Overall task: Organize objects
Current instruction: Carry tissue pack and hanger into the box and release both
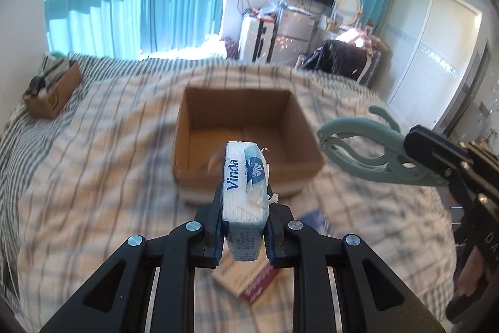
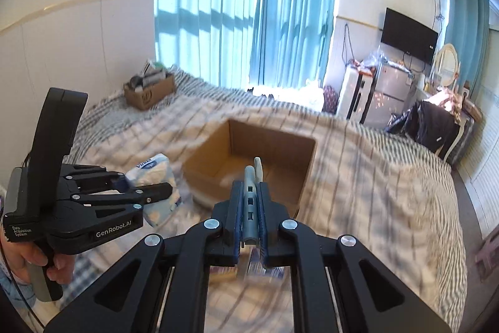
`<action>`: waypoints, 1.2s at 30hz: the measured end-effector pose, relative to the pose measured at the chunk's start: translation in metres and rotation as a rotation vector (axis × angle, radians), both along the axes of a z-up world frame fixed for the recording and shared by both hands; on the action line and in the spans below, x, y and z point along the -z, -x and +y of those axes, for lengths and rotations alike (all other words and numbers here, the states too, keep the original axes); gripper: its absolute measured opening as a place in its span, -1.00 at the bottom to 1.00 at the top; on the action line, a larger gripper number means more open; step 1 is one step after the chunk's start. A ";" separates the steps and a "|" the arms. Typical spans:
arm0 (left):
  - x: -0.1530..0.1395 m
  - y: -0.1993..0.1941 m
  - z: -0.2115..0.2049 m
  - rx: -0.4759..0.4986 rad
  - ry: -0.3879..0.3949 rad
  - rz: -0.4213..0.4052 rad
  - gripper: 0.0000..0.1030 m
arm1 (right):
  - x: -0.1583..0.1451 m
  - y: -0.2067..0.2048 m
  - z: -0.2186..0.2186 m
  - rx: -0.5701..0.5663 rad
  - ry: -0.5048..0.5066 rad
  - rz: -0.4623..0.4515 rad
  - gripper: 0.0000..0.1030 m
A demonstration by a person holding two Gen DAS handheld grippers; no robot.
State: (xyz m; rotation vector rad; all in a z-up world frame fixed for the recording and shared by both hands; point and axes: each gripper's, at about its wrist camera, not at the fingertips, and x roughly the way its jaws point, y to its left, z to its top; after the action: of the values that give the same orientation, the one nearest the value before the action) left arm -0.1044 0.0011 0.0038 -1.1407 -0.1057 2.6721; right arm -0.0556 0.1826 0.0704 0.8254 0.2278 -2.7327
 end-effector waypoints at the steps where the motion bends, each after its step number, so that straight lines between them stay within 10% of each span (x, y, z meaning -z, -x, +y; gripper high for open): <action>1: -0.003 0.007 0.001 0.004 -0.004 0.005 -0.60 | -0.004 0.008 0.000 0.000 0.000 0.007 -0.84; 10: 0.004 0.105 0.009 0.022 0.005 -0.008 -0.60 | -0.001 0.108 0.000 0.014 -0.005 0.005 -0.84; 25: 0.097 0.171 0.019 0.023 0.086 -0.087 -0.53 | 0.117 0.198 0.017 0.074 -0.018 -0.166 -0.84; 36: 0.037 0.130 0.004 -0.062 0.096 0.013 0.96 | 0.035 0.145 0.045 0.118 0.062 -0.062 0.05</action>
State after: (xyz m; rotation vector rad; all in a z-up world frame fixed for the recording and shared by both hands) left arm -0.2345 0.0051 -0.0331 -1.1667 -0.0109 2.7657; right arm -0.2004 0.2280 0.0354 0.9321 0.0835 -2.8019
